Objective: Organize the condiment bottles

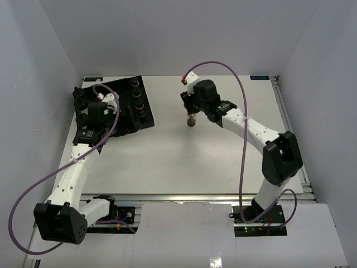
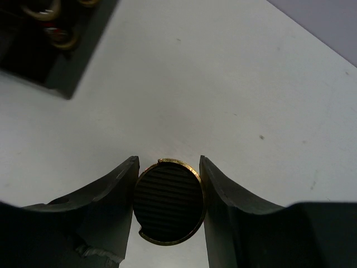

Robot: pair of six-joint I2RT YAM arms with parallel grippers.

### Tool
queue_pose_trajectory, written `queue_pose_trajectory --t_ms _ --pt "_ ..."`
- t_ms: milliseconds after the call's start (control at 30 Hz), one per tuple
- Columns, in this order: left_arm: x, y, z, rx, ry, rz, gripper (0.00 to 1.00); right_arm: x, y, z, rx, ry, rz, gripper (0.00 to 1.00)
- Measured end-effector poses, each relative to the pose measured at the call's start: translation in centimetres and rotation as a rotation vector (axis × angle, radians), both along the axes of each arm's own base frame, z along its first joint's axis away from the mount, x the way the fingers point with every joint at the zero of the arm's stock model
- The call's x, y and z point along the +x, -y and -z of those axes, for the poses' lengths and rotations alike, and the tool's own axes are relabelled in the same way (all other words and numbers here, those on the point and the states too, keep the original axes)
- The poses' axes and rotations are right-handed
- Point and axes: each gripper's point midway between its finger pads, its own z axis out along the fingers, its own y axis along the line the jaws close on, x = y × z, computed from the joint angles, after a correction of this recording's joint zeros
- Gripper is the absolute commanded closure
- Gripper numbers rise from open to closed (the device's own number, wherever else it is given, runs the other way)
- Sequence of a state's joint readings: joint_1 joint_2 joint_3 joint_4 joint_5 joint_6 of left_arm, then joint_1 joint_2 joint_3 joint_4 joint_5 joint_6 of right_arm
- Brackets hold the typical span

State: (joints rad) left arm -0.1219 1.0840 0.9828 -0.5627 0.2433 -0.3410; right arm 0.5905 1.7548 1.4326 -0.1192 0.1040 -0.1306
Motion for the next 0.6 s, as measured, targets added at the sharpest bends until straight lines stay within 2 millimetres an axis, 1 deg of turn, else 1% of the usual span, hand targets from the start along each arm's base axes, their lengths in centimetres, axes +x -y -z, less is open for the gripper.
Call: queue_pose_trajectory --t_ms 67,133,200,233,300,367,433,600 --pt "-0.2 -0.4 -0.1 0.012 -0.011 -0.017 0.02 -3.6 -3.6 -1.6 0.036 0.029 -0.094 0.92" --pt "-0.3 -0.6 -1.2 0.015 -0.002 -0.032 0.02 -6.3 -6.1 -2.7 0.066 0.053 -0.161 0.92" --pt "-0.4 -1.0 -3.0 0.021 0.033 -0.052 0.02 -9.6 -9.5 -3.5 0.092 0.068 -0.249 0.92" --pt "-0.4 -1.2 -4.1 0.023 0.055 -0.063 0.02 -10.9 -10.9 -3.7 0.104 0.073 -0.281 0.92" --pt "-0.6 -1.5 -6.2 0.026 0.102 -0.081 0.02 -13.1 -12.9 -3.6 0.118 0.067 -0.333 0.92" --pt "-1.0 -1.9 -7.7 0.029 0.140 -0.098 0.02 -14.5 -14.4 -3.1 0.122 0.059 -0.363 0.92" --pt "-1.5 -2.2 -8.6 0.032 0.163 -0.112 0.02 -15.4 -15.5 -2.1 0.118 0.047 -0.377 0.92" --pt "-2.5 -2.6 -8.6 0.039 0.151 -0.129 0.02 -17.1 -17.2 0.5 0.084 0.011 -0.397 0.92"
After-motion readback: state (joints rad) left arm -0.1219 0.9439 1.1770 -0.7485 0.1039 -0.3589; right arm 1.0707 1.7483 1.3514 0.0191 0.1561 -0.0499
